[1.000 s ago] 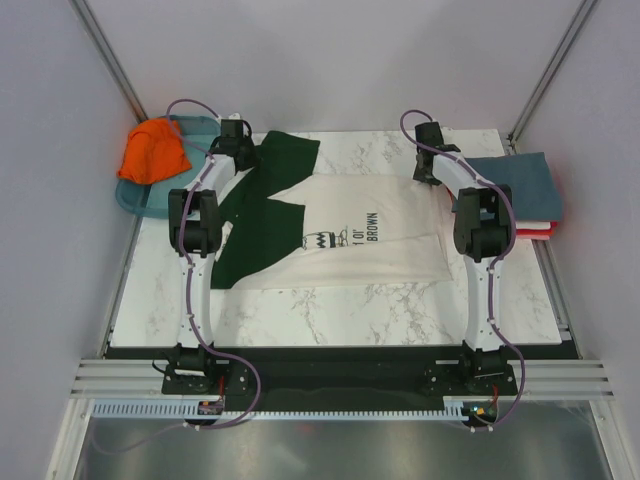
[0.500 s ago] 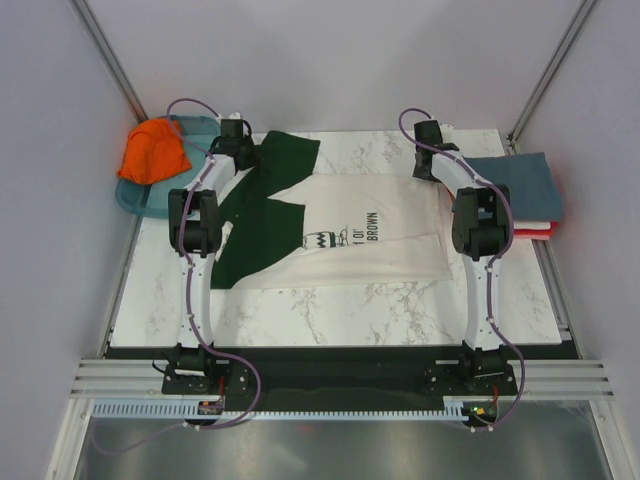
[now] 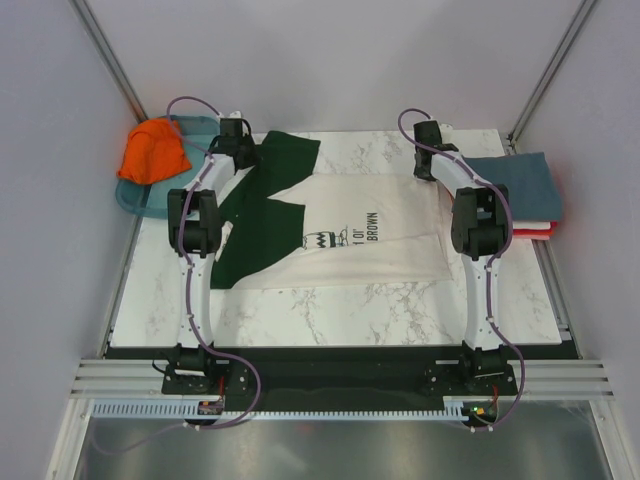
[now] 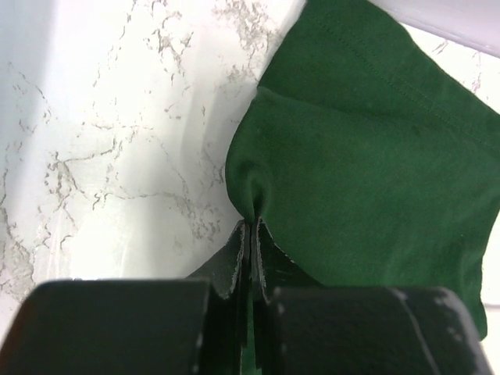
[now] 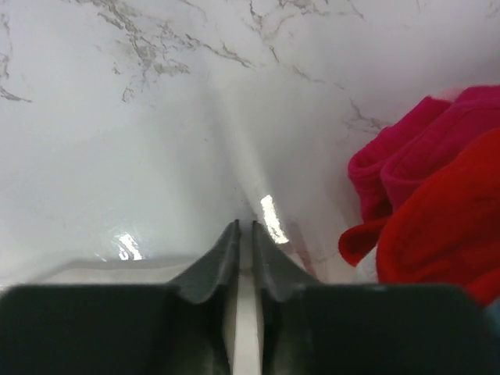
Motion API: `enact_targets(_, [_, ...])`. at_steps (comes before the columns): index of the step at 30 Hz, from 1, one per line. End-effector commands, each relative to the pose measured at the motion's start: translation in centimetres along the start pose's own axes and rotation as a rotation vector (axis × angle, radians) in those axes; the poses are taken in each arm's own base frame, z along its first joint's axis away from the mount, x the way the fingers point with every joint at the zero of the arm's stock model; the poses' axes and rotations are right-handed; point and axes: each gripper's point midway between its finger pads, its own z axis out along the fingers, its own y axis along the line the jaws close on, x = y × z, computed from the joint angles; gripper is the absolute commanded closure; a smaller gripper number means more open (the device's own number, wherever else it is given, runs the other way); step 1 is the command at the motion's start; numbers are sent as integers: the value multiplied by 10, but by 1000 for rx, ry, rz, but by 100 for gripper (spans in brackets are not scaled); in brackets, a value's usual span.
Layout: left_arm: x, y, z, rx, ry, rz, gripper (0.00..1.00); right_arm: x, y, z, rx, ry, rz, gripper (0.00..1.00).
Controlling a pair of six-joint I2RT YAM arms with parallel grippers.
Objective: Fold and stack the t-shirts
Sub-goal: Fold the tshirt
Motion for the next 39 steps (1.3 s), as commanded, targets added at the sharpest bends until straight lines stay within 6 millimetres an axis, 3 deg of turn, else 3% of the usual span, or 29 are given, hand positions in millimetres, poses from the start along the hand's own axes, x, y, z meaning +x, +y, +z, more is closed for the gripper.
enact_targets(1, [-60,-24,-37,67,-139,60,98,-19,2,-21,-34,-33,9,76])
enact_targets(3, [-59,-23,-37,65,-137,60,98,-20,-1,-23,-23,-37,1,51])
enact_targets(4, [-61,-24,-38,67,-140,61,98,-20,-4,-24,-9,-40,-6,47])
enact_targets(7, [-57,-24,-37,68,-132,56,98,-14,-10,-20,24,-33,-16,48])
enact_targets(17, [-59,-26,-38,74,-133,48,98,11,-14,-24,16,13,16,60])
enact_targets(18, [-58,-26,-38,75,-131,49,98,10,-12,-24,7,13,21,70])
enact_targets(21, [-57,-26,-38,75,-129,50,98,2,-9,-24,0,-4,27,88])
enact_targets(24, [-56,-25,-37,73,-129,57,98,-10,-11,-26,20,-33,22,99])
enact_targets(34, [-56,-28,-46,80,-140,57,98,-43,-12,-54,-12,-98,48,100])
enact_targets(39, [-63,-33,-57,88,-159,60,98,-47,-6,-61,-57,-100,44,100])
